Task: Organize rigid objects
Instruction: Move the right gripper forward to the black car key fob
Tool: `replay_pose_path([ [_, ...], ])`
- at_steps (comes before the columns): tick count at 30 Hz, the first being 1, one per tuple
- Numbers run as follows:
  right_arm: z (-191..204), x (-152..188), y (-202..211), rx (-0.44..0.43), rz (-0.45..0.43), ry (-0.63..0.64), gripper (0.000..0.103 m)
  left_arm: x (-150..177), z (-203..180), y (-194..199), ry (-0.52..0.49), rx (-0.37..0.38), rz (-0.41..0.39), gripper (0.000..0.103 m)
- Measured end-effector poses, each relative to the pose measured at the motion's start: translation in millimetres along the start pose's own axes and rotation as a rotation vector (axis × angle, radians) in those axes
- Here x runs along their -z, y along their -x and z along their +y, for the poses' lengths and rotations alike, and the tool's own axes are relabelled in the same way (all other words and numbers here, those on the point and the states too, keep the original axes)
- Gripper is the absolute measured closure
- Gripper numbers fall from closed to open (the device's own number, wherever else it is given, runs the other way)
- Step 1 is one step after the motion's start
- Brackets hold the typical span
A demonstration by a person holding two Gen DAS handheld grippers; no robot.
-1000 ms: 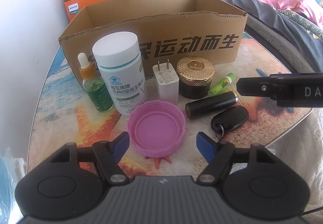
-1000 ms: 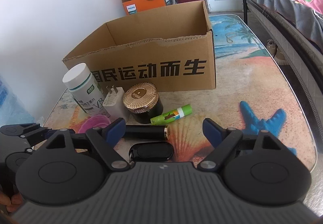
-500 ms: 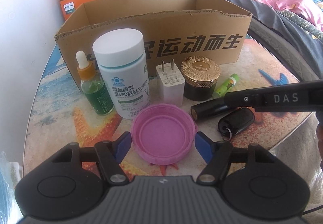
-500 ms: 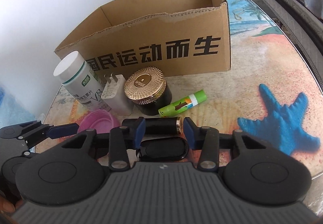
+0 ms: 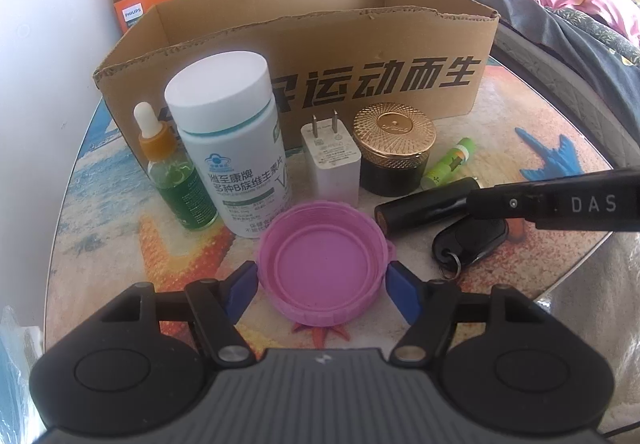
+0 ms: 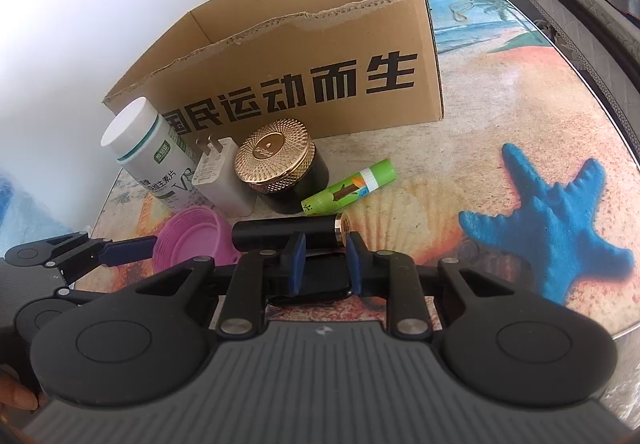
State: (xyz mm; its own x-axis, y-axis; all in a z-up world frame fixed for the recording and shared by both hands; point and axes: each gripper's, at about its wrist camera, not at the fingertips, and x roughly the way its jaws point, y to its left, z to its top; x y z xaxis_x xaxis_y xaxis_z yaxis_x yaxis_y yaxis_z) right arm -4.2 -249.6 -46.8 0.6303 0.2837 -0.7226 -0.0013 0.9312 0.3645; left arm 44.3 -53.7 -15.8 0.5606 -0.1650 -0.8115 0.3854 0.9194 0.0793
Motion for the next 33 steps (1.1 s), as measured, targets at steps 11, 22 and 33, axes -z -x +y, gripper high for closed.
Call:
replay_pose_path([
  [11,-14,-1,22,0.03,-0.041,-0.02,0.082,-3,-6,1,-0.002,0.025,-0.019,0.031],
  [22,-29,7,19,-0.043,0.022,-0.106,0.081,-3,-24,34,-0.06,0.103,-0.081,0.033],
  [33,-32,7,16,-0.071,0.052,-0.14,0.08,-14,-69,4,-0.187,0.126,-0.01,0.062],
])
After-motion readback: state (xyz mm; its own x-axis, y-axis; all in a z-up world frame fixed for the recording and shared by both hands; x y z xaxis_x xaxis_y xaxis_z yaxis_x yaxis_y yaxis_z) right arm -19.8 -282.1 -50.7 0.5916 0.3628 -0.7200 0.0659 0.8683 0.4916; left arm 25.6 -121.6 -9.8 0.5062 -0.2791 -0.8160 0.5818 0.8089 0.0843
